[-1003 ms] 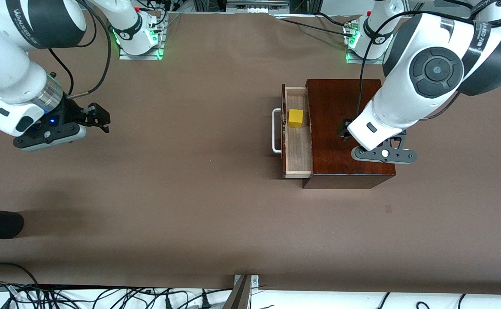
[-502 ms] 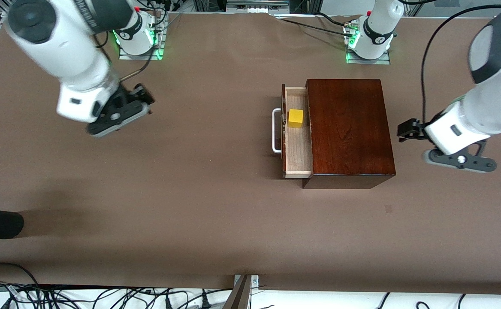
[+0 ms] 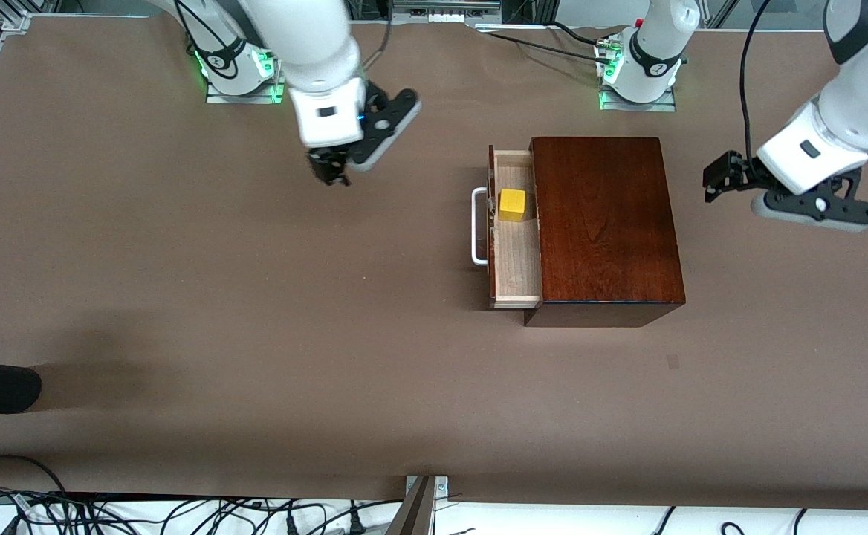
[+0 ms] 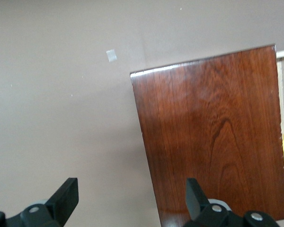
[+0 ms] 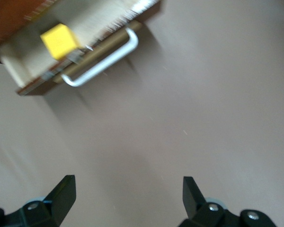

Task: Open drawer, take yellow block, close drawer
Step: 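Lower the right gripper into the drawer around the yellow block and close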

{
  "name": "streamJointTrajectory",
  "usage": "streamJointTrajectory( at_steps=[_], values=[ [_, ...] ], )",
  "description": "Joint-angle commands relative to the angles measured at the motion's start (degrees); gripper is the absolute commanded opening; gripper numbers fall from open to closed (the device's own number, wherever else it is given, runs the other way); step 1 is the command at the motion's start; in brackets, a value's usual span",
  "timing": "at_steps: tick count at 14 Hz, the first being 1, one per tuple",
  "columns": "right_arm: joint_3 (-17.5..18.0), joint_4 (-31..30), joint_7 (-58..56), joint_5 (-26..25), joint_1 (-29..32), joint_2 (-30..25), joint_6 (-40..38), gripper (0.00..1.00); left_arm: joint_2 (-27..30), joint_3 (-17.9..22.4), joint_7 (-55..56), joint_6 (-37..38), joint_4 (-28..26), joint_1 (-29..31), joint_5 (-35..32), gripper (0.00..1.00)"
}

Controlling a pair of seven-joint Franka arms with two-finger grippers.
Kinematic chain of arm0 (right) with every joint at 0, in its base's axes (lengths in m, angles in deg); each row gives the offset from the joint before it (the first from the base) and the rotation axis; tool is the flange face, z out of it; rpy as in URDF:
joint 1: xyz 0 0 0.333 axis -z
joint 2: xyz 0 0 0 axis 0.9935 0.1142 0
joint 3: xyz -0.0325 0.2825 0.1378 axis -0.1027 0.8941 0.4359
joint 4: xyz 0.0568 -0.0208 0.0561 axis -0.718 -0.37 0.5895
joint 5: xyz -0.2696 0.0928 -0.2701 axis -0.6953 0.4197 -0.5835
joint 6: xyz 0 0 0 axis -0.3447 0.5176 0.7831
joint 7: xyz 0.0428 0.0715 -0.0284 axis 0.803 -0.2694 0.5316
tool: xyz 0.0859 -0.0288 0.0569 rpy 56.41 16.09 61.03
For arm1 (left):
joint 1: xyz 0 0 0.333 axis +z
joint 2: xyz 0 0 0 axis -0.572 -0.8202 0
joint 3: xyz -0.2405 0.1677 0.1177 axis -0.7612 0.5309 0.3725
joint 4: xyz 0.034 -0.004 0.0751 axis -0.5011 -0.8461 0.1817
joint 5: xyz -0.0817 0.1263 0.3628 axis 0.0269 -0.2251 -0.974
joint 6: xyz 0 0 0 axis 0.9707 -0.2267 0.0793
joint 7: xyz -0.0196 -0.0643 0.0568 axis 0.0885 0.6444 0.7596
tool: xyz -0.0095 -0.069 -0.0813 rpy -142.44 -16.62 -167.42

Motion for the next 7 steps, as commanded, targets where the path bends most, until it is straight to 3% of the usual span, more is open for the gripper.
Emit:
streamJointTrajectory(
  at_steps=[1, 3, 5, 7],
  values=[
    [-0.22, 11.07, -5.35, -0.68, -5.87, 11.54, 1.62, 1.0, 0.31, -0.16, -0.12, 0.53, 0.7, 0.82, 0.52, 1.0],
    [-0.49, 15.74, -7.91, -3.3, -9.83, 17.35, 4.17, 1.0, -2.33, 0.01, 0.32, 1.95, 4.58, 0.82, 0.52, 1.0],
    [-0.75, 19.87, -7.75, -8.57, -15.27, 21.49, 4.88, 1.0, -3.31, -0.07, 0.85, 1.87, 5.99, 1.96, 0.08, 1.0],
    [-1.37, 22.6, -7.57, -10.44, -17.66, 24.75, 5.67, 1.0, -3.22, -0.16, 0.85, 2.22, 6.35, 1.97, 0.08, 1.0]
  ],
)
